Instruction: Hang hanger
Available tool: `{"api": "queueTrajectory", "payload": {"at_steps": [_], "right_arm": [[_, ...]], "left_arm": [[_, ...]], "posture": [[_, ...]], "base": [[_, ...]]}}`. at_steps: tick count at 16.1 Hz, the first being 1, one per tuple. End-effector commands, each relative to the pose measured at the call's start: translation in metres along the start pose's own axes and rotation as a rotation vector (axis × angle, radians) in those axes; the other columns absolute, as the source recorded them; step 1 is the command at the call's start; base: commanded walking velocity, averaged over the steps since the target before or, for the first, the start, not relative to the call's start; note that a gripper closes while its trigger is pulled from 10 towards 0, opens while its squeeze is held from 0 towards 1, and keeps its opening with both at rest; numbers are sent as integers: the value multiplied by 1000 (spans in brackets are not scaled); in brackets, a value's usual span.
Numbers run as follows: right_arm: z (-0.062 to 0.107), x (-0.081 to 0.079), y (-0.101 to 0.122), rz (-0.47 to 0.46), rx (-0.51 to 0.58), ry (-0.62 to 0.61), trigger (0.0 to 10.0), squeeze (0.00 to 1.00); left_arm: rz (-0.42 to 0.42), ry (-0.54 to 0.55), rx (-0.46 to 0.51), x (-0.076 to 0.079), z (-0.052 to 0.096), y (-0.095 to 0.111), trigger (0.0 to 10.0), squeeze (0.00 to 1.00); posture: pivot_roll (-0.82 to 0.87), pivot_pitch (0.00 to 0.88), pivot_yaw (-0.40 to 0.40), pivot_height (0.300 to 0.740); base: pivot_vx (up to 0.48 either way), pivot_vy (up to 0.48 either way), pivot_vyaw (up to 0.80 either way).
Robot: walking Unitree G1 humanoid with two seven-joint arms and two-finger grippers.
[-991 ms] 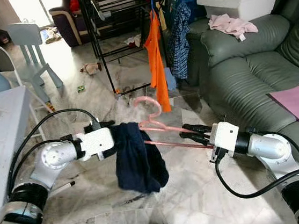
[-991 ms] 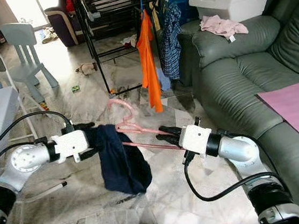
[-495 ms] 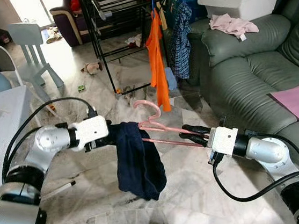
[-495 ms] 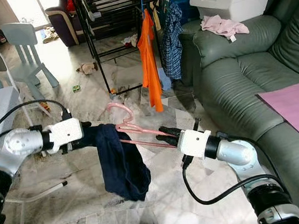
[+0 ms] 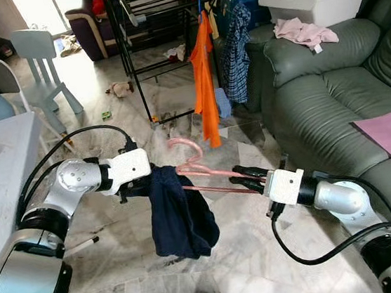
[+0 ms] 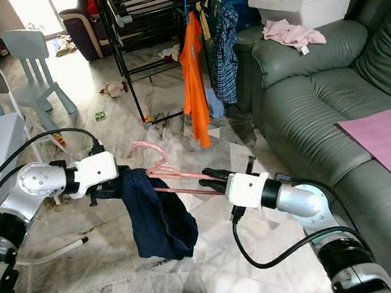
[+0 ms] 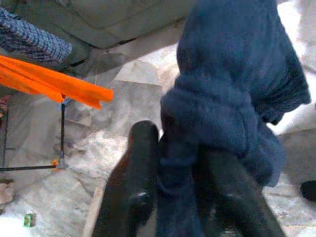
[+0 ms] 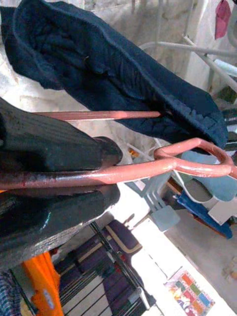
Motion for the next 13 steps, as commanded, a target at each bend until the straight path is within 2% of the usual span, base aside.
{"api": "queueTrajectory", "payload": {"at_steps": [1, 13], "right_arm": [[-9, 17, 15, 49, 72, -67, 10000, 0], [-11, 19, 15, 54, 72, -77, 10000, 0]], "left_arm": [[-1, -46, -12, 3, -2, 1, 0, 0], [16, -64, -23, 6, -2, -2, 0, 0]], "posture": [[-121, 0, 86, 740], [-118, 0, 80, 740]], "base": [[0, 0, 0], [0, 0, 0]]}}
Point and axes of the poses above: a point about 5 cm out from each wrist's last joint towards the gripper, its own z axis pointing back from the gripper into the wrist, its own y axis along the axis of the wrist's last joint, x = y × z, the point moved 5 cm from there along -z, pointing out of the wrist towards the gripper, and after that the axes turned 3 degrees about z, right-handed, at the moved point
